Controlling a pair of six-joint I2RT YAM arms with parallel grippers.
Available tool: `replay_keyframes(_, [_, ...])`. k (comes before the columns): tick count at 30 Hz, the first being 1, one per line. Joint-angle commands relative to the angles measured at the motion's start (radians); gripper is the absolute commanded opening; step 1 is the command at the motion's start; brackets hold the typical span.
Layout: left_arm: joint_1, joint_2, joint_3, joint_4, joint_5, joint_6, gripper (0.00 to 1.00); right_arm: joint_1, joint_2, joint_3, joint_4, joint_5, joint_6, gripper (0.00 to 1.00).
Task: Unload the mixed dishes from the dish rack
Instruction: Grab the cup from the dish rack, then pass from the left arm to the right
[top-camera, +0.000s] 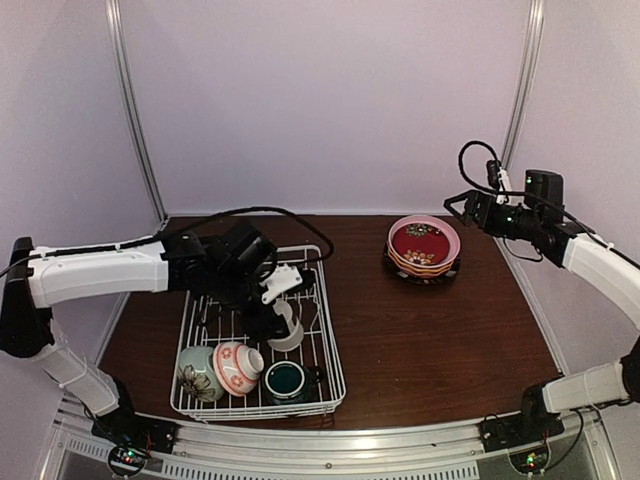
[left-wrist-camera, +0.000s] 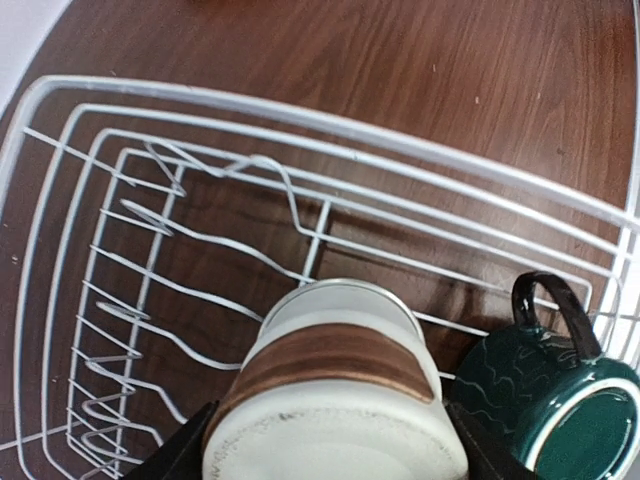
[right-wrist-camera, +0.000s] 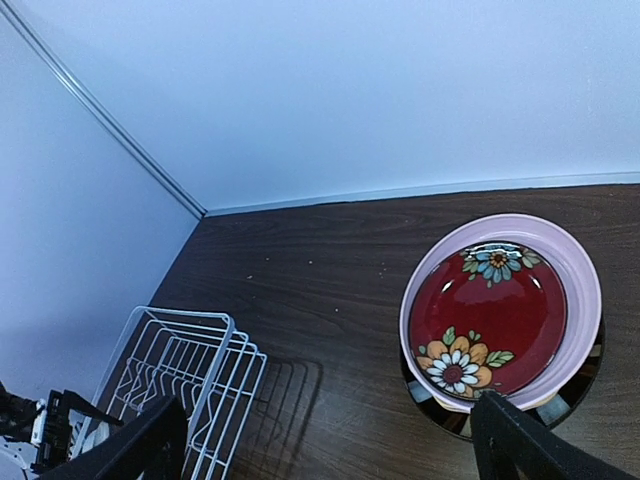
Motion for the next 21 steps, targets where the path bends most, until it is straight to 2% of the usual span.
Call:
replay_keyframes(1, [0.018, -0.133, 0.043, 0.134, -0.001, -0.016, 0.39, 0.026, -0.022, 0.009, 0.076, -0.152, 0.067, 0.98])
replay_keyframes(5, [0.026, -0.230, 0.033, 0.252, 0.016, -0.026, 0.38, 0.103, -0.013, 0.016, 0.098, -0.221, 0.104, 0.94])
replay_keyframes(11, [0.026, -0.346, 0.005, 0.457, 0.074, -0.062, 0.38, 0.303, -0.004, 0.016, 0.186, -0.281, 0.184, 0.89])
replay_keyframes(21, [0.025, -0.417, -0.061, 0.695, 0.204, -0.107, 0.38, 0.555, 0.064, 0.096, 0.313, -0.333, 0.269, 0.78])
